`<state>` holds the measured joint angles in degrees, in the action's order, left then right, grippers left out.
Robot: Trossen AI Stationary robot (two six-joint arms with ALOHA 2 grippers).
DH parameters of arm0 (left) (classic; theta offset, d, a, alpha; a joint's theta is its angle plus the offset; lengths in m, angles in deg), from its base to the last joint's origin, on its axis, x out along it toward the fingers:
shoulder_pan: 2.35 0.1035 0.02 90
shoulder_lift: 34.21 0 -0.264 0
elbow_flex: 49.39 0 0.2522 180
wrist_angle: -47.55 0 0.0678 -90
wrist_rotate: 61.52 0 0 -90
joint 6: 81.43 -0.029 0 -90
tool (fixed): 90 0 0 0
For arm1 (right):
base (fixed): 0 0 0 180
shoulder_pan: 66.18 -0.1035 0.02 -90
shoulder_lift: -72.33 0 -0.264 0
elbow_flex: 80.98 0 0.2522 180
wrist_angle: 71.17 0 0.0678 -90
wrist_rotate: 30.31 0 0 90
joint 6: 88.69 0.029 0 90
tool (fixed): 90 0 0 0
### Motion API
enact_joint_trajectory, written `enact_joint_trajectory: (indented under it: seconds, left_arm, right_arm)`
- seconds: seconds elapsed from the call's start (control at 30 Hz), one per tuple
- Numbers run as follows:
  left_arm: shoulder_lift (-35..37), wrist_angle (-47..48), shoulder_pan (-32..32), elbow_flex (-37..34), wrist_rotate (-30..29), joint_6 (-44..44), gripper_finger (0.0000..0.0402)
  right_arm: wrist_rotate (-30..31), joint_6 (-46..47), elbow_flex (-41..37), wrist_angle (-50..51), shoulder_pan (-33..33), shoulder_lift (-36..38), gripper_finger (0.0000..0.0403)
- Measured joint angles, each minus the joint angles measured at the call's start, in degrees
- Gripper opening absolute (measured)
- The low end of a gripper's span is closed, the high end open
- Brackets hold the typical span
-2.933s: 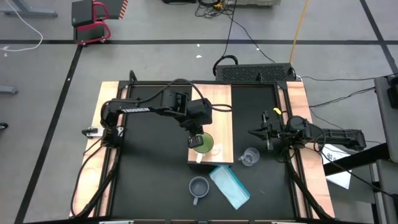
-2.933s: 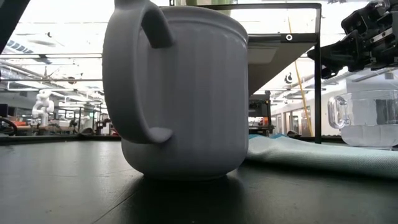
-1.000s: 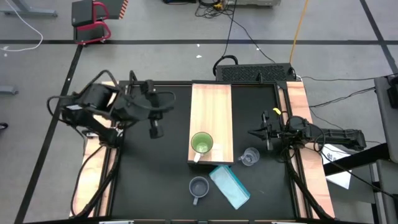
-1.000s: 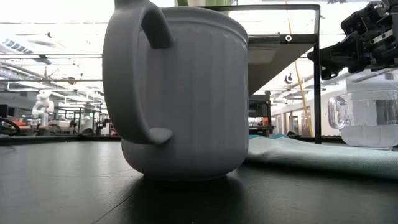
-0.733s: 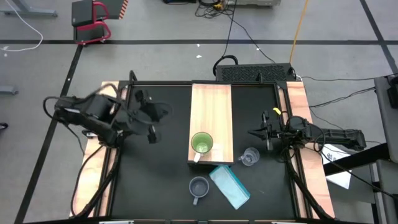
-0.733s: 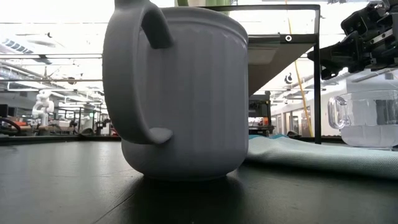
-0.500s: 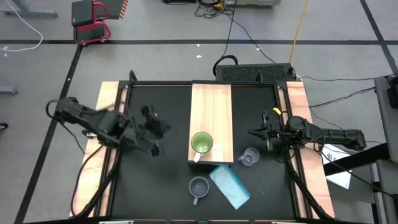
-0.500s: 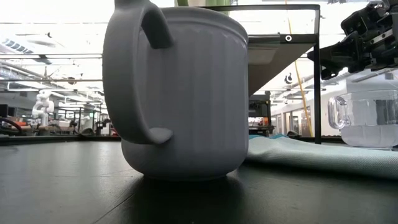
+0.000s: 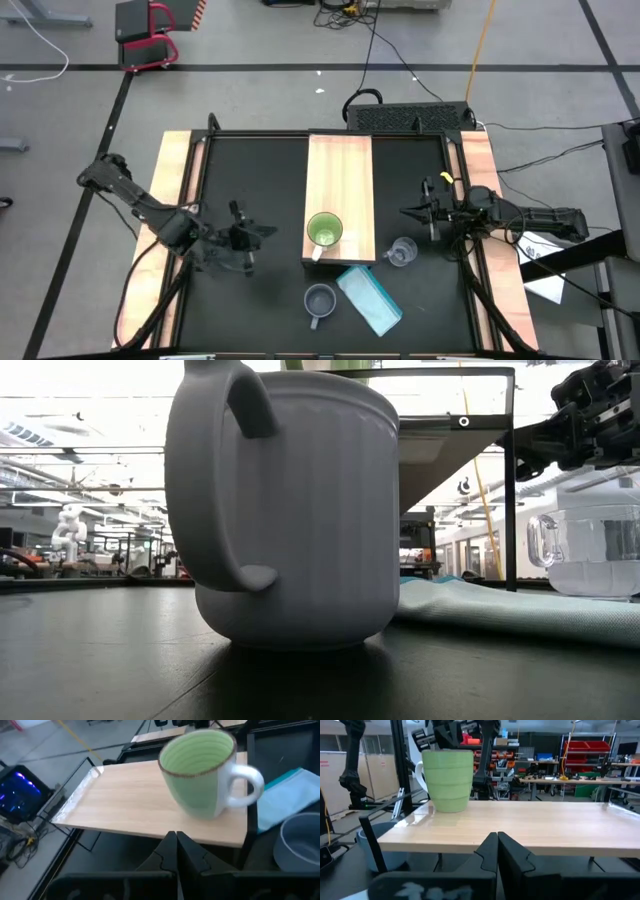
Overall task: Stack small to large cups/mugs on shelf
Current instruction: Put the blue mug on the shelf
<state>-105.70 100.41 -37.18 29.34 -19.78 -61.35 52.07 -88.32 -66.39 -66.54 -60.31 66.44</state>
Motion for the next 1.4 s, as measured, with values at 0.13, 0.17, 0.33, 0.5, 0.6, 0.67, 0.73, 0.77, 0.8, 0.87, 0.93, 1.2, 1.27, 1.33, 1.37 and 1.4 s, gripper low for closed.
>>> enact_joint_trajectory:
  seconds: [0.13,0.17,0.33,0.5,0.6,0.67,0.73,0.77,0.8,0.87,0.93,1.2,1.27,1.33,1.37,1.4]
  left_arm:
    - [3.9,-5.9,-2.2,-7.3,-1.0,0.7,0.0001]
    - [4.8,-9.2,-2.6,-9.4,-0.9,0.6,0.0001]
    - [6.4,-27.5,-4.0,-18.4,6.8,-5.7,0.0001]
    - [6.3,-34.7,-3.9,-21.7,11.6,-6.4,0.0001]
    - [6.3,-34.8,-4.0,-22.5,14.3,-6.4,0.0]
    - [6.3,-35.2,-4.0,-23.3,15.7,-6.4,0.0]
    - [6.3,-35.6,-4.0,-24.4,16.2,-6.3,0.0]
    - [6.3,-35.8,-4.0,-24.9,16.3,-6.3,0.0]
    - [6.3,-36.0,-4.0,-25.4,16.3,-6.4,0.0]
    - [6.3,-36.0,-4.1,-26.1,16.2,-7.4,0.0]
    - [6.3,-36.3,-4.4,-26.9,14.6,-7.7,0.0]
    - [7.2,-36.3,-5.8,-29.4,8.7,-9.0,0.0]
    - [7.2,-36.4,-6.1,-30.0,8.7,-8.8,0.0]
    - [7.0,-37.8,-6.1,-30.8,8.9,-8.0,0.0]
    - [7.0,-39.3,-6.1,-31.5,9.6,-7.9,0.0]
    - [7.0,-41.1,-6.1,-32.2,10.5,-7.9,0.0]
  right_arm:
    - [0.0,0.0,0.0,0.0,0.0,0.0,0.0]
    - [0.0,0.0,0.0,0.0,0.0,0.0,0.0]
    - [0.0,0.0,0.0,0.0,0.0,0.0,0.0]
    - [0.0,0.0,0.0,0.0,0.0,0.0,0.0]
    - [0.0,0.0,0.0,0.0,0.0,0.0,0.0]
    - [0.0,0.3,0.0,0.0,0.0,0.0,0.0]
    - [0.0,0.4,0.0,0.2,0.0,0.0,0.0]
    - [0.0,0.4,0.0,0.2,0.0,0.0,0.0]
    - [0.0,0.4,0.0,0.2,0.0,0.0,0.0]
    - [0.0,0.4,0.0,0.3,0.0,0.0,0.0]
    - [0.0,0.4,0.0,0.3,0.0,0.0,0.0]
    - [0.0,0.5,0.0,0.3,0.0,0.0,0.0]
    - [0.0,0.6,0.0,0.3,0.0,0.0,0.0]
    - [0.0,0.9,0.0,0.3,0.0,0.0,0.0]
    - [0.0,0.9,0.0,0.4,0.0,0.0,0.0]
    - [0.0,0.9,0.0,0.3,0.0,0.0,0.0]
